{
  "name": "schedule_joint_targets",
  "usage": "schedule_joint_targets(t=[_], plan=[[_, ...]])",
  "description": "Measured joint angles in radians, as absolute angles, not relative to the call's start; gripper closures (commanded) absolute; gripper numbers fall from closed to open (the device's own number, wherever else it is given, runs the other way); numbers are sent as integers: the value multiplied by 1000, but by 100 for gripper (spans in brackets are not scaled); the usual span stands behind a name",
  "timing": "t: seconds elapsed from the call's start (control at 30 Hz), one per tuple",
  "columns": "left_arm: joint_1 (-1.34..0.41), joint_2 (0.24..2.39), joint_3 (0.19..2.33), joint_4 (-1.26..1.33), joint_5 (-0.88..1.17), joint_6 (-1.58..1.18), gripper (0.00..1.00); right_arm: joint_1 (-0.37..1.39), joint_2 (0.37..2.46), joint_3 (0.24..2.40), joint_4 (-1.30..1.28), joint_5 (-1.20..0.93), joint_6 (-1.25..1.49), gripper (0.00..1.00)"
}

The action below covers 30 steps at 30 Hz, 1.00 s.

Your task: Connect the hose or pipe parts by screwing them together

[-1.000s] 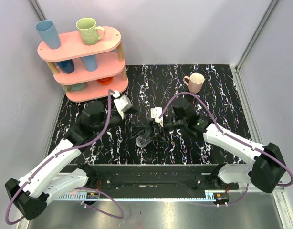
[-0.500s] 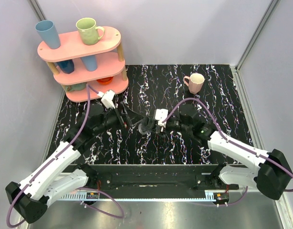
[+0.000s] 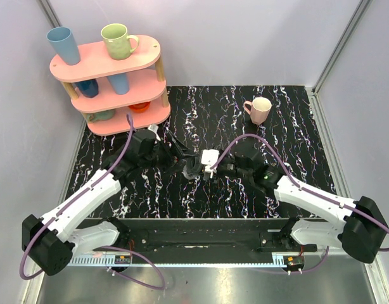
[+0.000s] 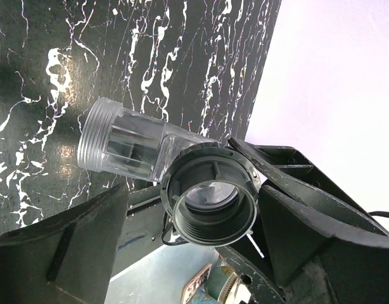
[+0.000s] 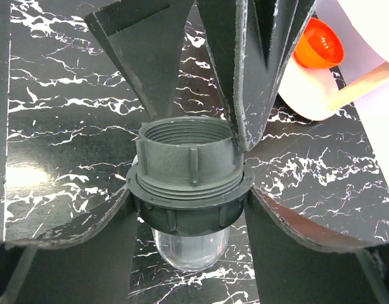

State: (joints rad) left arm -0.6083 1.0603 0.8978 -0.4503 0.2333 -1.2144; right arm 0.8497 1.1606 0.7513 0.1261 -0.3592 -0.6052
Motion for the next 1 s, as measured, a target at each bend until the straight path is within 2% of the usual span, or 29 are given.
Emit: schedule_joint_targets(t=[0.27, 0.3, 0.43, 0.63, 0.8, 0.93, 1.0], plan=[[-620, 1082, 898, -436, 240, -1242, 36, 851, 1180, 751, 121, -356, -612, 100], [-624, 1082, 898, -433, 240, -1238, 44, 851, 1184, 752, 120, -356, -612, 100], [-636, 1082, 897, -424, 239, -1212, 57, 851, 1202, 767, 100, -356, -612, 100], [-636, 1071, 859, -344, 263, -1081, 60, 851, 1215, 797, 50, -359, -593, 100], [-628, 1015, 759, -175, 369, -789, 61, 840, 1228, 838, -34, -427, -569, 100], [-625, 986, 720, -100, 511, -467, 49, 816, 1243, 875, -110, -538, -545, 100], [-624, 968, 707, -87, 590, -290, 47, 810, 1249, 882, -130, -587, -534, 100]])
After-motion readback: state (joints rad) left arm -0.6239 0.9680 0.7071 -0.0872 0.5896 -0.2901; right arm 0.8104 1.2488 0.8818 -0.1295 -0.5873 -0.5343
